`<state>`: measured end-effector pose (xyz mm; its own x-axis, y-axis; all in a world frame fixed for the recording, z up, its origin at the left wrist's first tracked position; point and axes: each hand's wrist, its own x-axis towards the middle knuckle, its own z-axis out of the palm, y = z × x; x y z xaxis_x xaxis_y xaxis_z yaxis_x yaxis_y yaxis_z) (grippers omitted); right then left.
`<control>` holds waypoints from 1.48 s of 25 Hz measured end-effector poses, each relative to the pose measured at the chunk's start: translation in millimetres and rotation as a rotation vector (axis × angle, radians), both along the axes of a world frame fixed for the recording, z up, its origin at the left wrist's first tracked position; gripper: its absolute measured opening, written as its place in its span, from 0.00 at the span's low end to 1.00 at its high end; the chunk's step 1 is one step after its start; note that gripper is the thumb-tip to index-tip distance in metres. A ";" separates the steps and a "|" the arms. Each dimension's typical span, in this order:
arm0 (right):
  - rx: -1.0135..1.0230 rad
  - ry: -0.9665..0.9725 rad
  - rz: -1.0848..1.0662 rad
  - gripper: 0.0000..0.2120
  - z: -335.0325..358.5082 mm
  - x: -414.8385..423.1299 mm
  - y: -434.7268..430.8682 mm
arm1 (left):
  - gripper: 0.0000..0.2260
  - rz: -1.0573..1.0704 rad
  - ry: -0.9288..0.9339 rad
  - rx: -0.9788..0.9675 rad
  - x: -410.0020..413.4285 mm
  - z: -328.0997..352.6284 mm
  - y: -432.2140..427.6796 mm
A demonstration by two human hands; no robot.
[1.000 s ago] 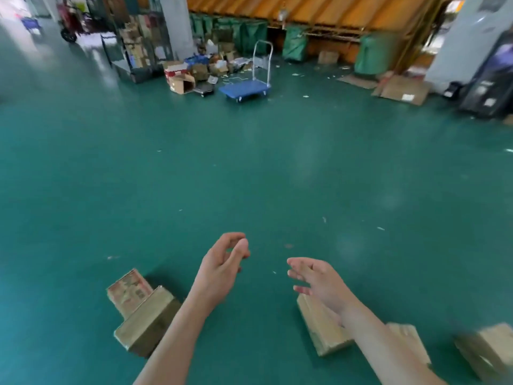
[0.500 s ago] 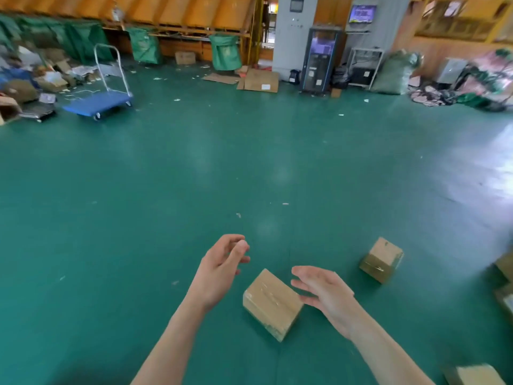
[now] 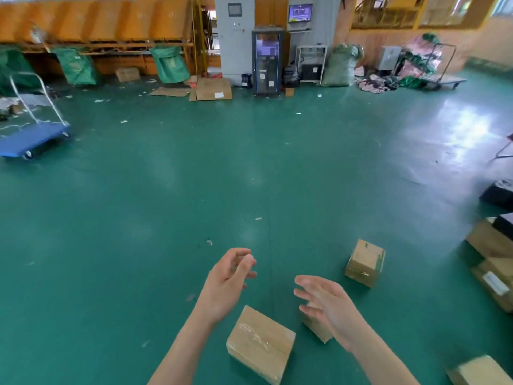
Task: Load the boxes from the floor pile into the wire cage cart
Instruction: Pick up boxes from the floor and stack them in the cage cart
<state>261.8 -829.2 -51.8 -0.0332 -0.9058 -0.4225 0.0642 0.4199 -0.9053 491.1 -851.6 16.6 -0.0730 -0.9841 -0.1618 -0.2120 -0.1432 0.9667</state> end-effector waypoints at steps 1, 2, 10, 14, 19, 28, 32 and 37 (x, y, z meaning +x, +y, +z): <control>0.004 -0.012 0.003 0.15 -1.1 -3.4 -14.2 | 0.07 0.014 -0.001 -0.001 -3.8 0.3 -16.6; 0.011 -0.020 0.008 0.15 -3.6 -7.8 -28.3 | 0.07 0.032 0.005 0.002 -7.5 -1.0 -32.4; 0.141 -0.044 -0.054 0.12 -50.1 -28.1 -89.0 | 0.07 0.075 -0.042 0.148 -18.9 -59.3 -105.2; 0.228 -0.040 -0.126 0.11 -75.4 -22.5 -102.5 | 0.07 0.021 -0.063 0.205 -11.1 -93.8 -146.2; 0.300 0.014 -0.224 0.11 -98.7 -4.5 -114.9 | 0.07 -0.109 -0.090 0.308 7.0 -133.0 -191.9; 0.654 0.119 -0.407 0.08 -275.9 47.2 -132.5 | 0.09 -0.173 -0.244 0.703 49.9 -345.4 -241.7; 0.797 0.141 -0.402 0.08 -397.3 54.6 -131.1 | 0.10 -0.215 -0.336 0.813 53.0 -472.1 -246.8; 0.920 0.226 -0.222 0.10 -530.2 44.5 -136.8 | 0.12 -0.239 -0.445 0.916 57.0 -610.5 -248.2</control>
